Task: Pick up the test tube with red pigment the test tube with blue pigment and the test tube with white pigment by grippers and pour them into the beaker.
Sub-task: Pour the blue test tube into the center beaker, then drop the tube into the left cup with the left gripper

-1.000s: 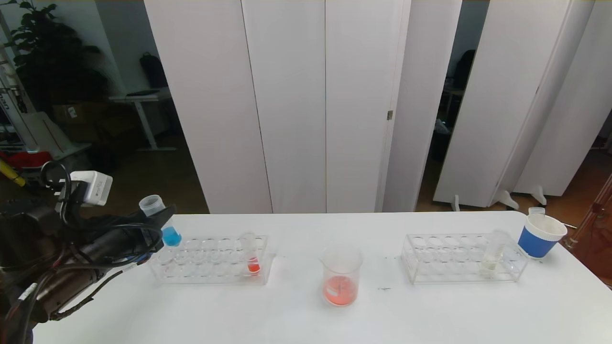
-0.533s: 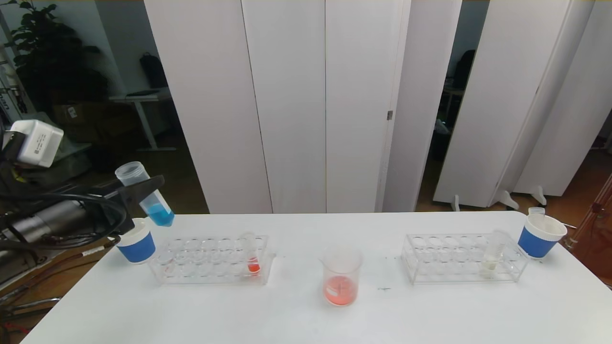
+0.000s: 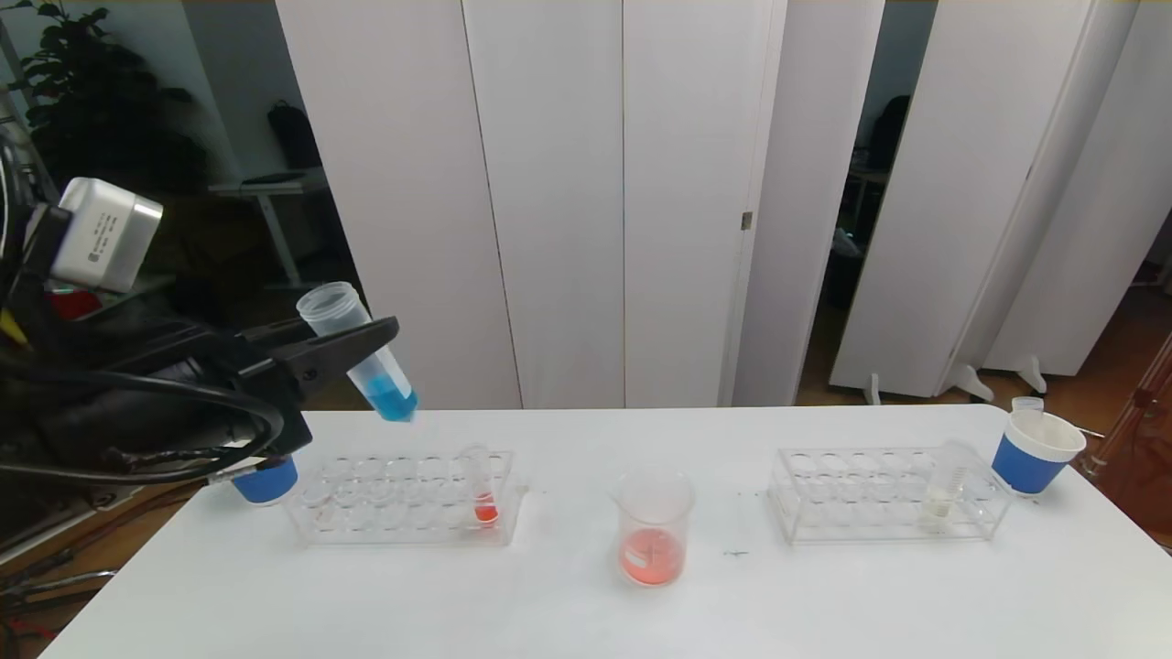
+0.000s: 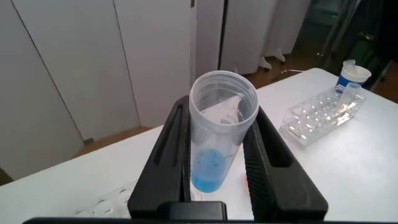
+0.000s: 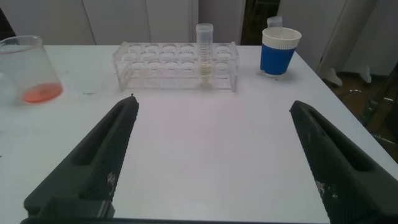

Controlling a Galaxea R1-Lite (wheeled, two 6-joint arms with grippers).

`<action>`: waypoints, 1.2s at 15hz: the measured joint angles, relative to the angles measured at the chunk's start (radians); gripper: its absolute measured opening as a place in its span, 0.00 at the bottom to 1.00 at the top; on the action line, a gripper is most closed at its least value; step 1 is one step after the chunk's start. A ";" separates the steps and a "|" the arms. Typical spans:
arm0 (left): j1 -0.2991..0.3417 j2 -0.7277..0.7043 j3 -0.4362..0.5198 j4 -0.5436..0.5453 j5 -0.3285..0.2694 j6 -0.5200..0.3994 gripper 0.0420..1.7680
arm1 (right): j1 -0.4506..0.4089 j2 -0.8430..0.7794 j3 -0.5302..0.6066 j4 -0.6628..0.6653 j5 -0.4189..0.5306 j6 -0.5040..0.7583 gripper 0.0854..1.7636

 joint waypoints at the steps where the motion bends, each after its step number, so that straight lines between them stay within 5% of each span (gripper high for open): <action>1: -0.023 0.015 -0.001 -0.004 -0.013 0.004 0.31 | 0.000 0.000 0.000 0.000 0.000 0.000 0.99; 5: -0.090 0.087 -0.019 -0.019 -0.026 0.123 0.31 | 0.000 0.000 0.000 0.000 0.000 0.000 0.99; 18: -0.217 0.462 -0.055 -0.395 -0.056 0.381 0.31 | 0.000 0.000 0.000 0.000 -0.001 0.000 0.99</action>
